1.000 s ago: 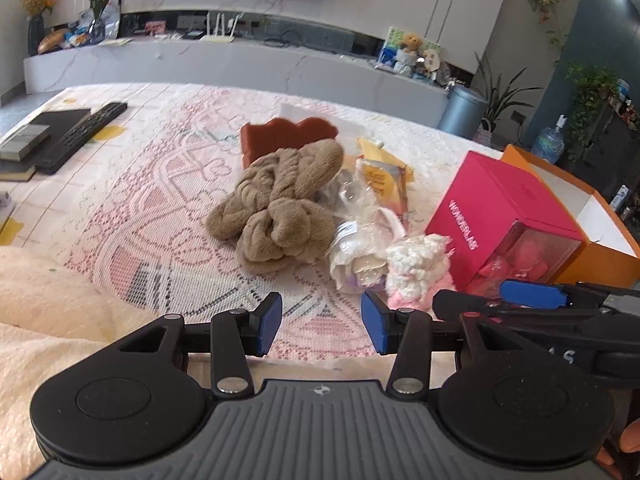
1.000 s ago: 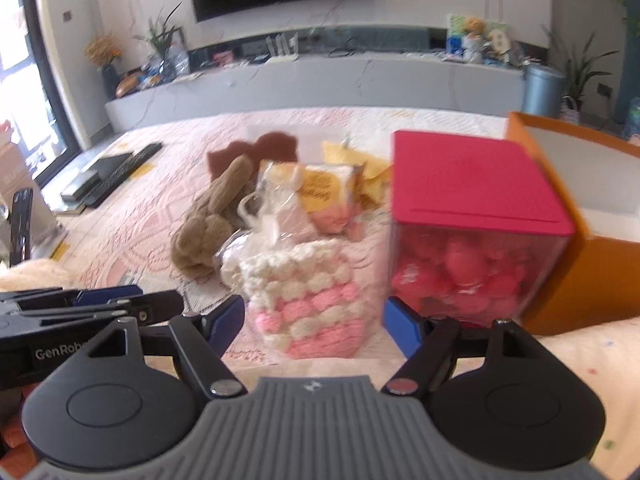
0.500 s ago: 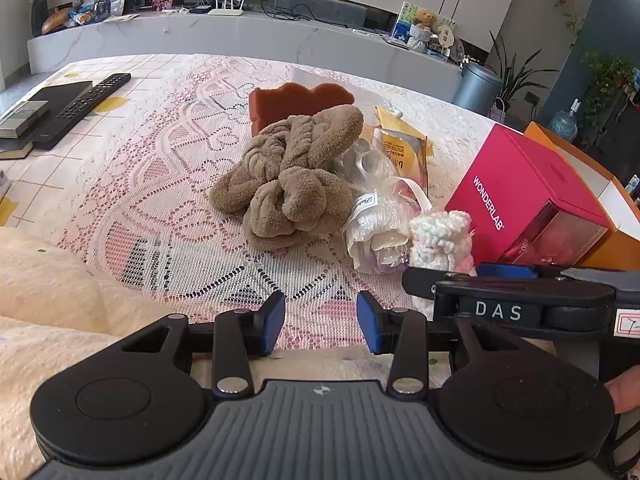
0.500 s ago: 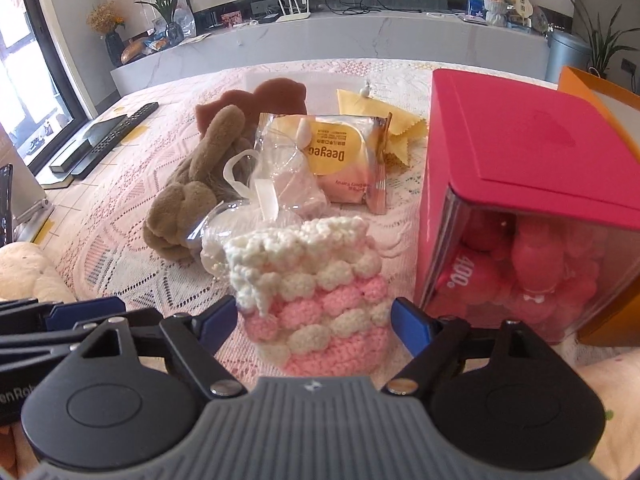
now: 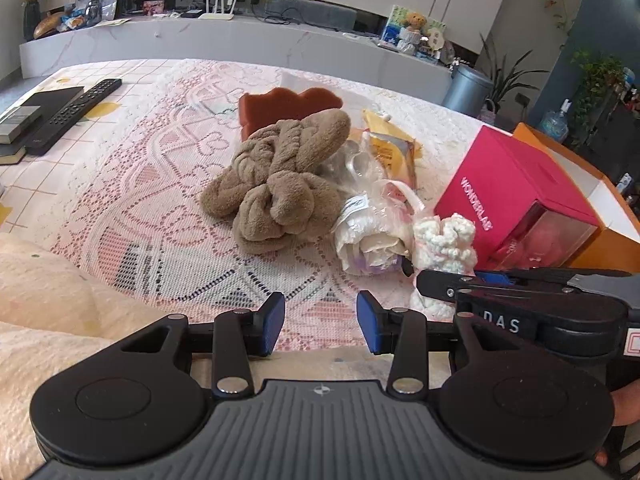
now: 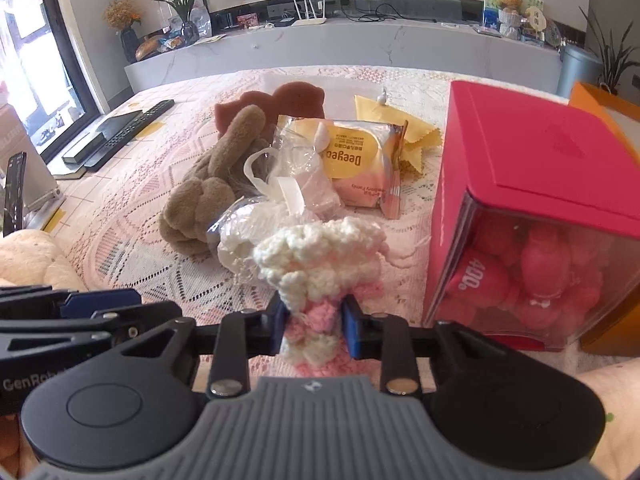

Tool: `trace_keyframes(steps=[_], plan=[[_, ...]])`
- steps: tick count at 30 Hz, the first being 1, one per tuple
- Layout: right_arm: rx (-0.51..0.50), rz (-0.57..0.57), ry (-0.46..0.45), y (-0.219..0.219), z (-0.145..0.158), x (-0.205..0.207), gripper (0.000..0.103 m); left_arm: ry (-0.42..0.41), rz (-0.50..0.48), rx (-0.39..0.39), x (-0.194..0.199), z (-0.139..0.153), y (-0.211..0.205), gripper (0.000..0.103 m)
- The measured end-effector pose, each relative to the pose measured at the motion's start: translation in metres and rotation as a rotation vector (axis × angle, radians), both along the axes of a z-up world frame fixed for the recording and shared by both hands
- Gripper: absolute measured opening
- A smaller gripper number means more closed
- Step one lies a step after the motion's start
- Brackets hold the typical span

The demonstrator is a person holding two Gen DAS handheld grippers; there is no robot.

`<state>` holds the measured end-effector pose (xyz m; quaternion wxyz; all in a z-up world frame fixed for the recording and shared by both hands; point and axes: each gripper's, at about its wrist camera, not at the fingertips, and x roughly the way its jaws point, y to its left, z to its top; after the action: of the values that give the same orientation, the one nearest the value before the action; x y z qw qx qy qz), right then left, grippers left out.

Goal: Organize soft objects
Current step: 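Grasp the pink crocheted pouch with the right tool while the left grasps the ribboned bag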

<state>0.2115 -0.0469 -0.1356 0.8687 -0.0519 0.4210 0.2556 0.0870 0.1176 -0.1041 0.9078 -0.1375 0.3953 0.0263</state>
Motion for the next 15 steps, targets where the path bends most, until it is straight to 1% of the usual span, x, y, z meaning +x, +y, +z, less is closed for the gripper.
trace_keyframes(steps=[3, 5, 8, 11, 13, 15], plan=[[0.025, -0.052, 0.013, -0.013, 0.008, -0.001, 0.027, -0.01, -0.03, 0.002, 0.003, 0.002, -0.004, 0.048], [0.05, -0.077, 0.046, -0.021, 0.009, 0.002, 0.027, -0.014, -0.046, 0.001, 0.008, 0.002, -0.008, 0.049], [0.07, -0.118, 0.092, -0.029, 0.003, 0.009, 0.029, -0.022, -0.072, -0.009, 0.016, 0.003, -0.012, 0.056], [0.078, -0.116, 0.11, -0.028, -0.004, 0.012, 0.031, -0.027, -0.077, -0.03, 0.026, 0.002, -0.015, 0.064], [0.071, -0.107, 0.106, -0.026, -0.006, 0.011, 0.032, -0.022, -0.065, -0.044, 0.034, -0.001, -0.015, 0.064], [0.098, -0.119, 0.13, -0.03, -0.009, 0.015, 0.033, -0.016, -0.044, -0.063, 0.041, -0.004, -0.013, 0.067]])
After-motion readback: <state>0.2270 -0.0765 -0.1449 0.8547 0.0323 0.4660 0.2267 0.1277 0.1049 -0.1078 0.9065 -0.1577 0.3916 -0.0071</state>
